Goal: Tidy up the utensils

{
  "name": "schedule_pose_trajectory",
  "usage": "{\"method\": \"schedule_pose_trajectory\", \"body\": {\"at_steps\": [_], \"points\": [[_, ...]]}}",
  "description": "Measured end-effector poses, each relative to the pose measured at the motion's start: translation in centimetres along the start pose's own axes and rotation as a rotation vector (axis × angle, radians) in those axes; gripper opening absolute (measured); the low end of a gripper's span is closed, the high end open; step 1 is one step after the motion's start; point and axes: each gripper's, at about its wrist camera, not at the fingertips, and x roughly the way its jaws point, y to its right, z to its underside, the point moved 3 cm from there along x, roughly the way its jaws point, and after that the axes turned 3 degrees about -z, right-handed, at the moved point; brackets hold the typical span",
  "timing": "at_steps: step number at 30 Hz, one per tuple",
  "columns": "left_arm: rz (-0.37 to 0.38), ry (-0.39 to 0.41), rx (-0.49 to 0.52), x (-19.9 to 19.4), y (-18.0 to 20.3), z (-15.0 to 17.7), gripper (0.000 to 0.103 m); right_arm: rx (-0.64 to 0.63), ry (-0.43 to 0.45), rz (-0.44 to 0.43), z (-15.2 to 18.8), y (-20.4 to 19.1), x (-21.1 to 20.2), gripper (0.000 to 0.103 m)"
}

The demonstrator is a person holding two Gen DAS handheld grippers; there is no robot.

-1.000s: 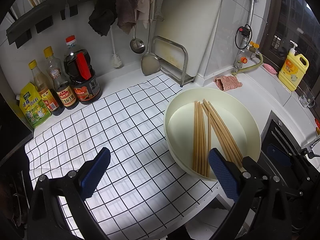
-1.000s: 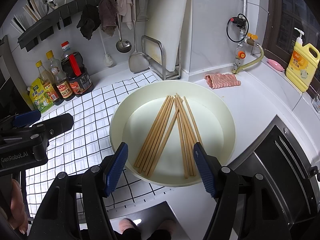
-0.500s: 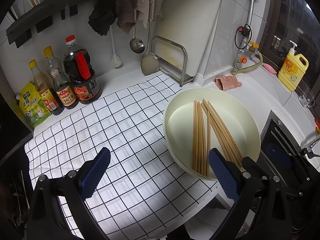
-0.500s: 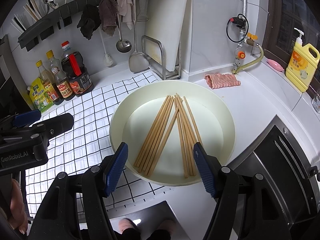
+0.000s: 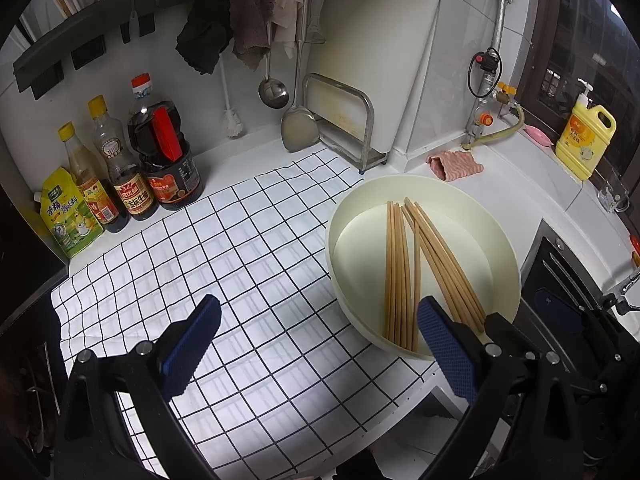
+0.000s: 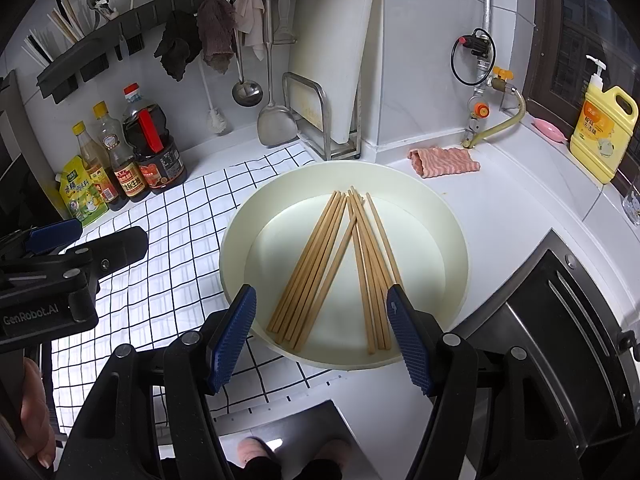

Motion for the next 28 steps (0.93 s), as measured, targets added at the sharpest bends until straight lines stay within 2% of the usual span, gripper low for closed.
{"method": "schedule_pose_trajectory", "body": {"at_steps": [28], "points": [[0.009,0.008,0.009,-0.36,-0.02,0.09,0.097,0.0,0.001,0.001,0.08,-0.06,-0.07,0.065]]}}
